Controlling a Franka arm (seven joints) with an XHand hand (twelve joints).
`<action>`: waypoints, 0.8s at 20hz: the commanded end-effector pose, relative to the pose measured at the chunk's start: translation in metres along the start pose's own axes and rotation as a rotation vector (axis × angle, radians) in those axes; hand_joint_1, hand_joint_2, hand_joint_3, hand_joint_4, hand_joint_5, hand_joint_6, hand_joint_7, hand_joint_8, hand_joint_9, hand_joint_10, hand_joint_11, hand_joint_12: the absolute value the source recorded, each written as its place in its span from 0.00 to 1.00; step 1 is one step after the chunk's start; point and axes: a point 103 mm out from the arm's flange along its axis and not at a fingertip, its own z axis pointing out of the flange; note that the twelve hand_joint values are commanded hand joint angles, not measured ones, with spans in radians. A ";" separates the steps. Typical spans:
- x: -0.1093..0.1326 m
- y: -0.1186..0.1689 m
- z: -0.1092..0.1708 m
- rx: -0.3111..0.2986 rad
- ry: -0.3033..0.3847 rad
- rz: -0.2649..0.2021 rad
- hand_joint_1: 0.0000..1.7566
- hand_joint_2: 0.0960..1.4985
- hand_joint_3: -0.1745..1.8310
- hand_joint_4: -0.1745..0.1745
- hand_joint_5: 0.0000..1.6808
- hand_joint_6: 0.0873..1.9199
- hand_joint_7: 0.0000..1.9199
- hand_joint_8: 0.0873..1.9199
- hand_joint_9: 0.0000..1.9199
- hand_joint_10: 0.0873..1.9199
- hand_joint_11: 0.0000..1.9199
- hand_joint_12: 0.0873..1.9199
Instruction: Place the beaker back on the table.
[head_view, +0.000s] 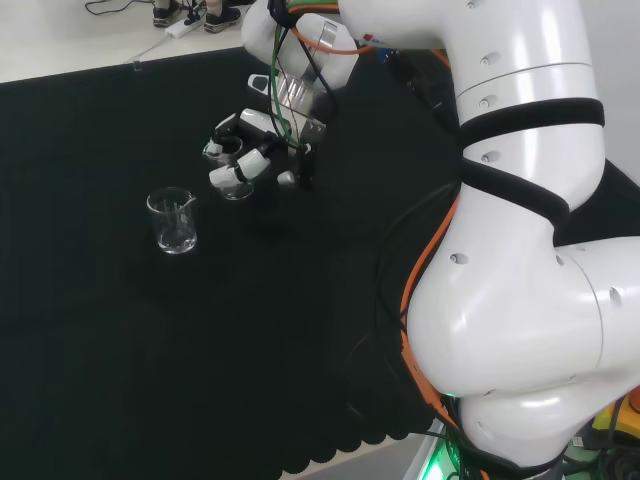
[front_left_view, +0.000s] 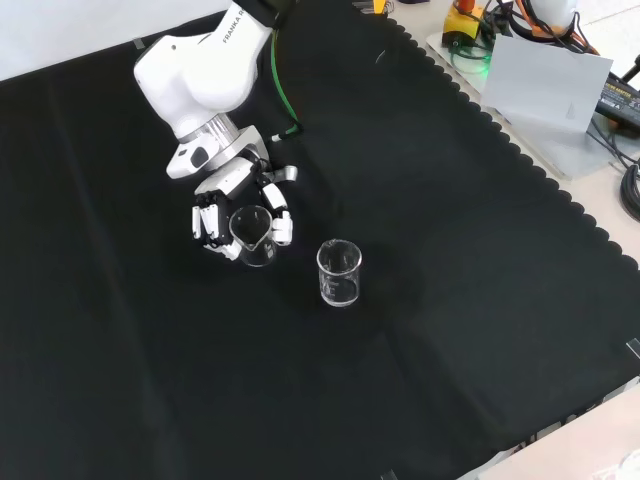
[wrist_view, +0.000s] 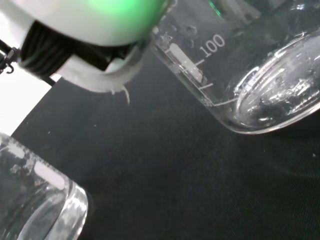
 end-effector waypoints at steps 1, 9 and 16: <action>0.002 -0.002 0.000 0.028 -0.034 -0.011 0.69 0.27 0.49 0.47 0.44 0.49 0.55 0.34 0.56 0.26 0.25 0.64; 0.006 -0.007 -0.005 0.023 -0.039 -0.027 0.65 0.24 0.49 0.36 0.26 0.38 0.32 0.34 0.37 0.28 0.05 0.70; 0.011 -0.011 -0.015 0.034 -0.054 -0.021 0.62 0.25 0.46 0.33 0.22 0.23 0.23 0.33 0.27 0.32 0.00 0.68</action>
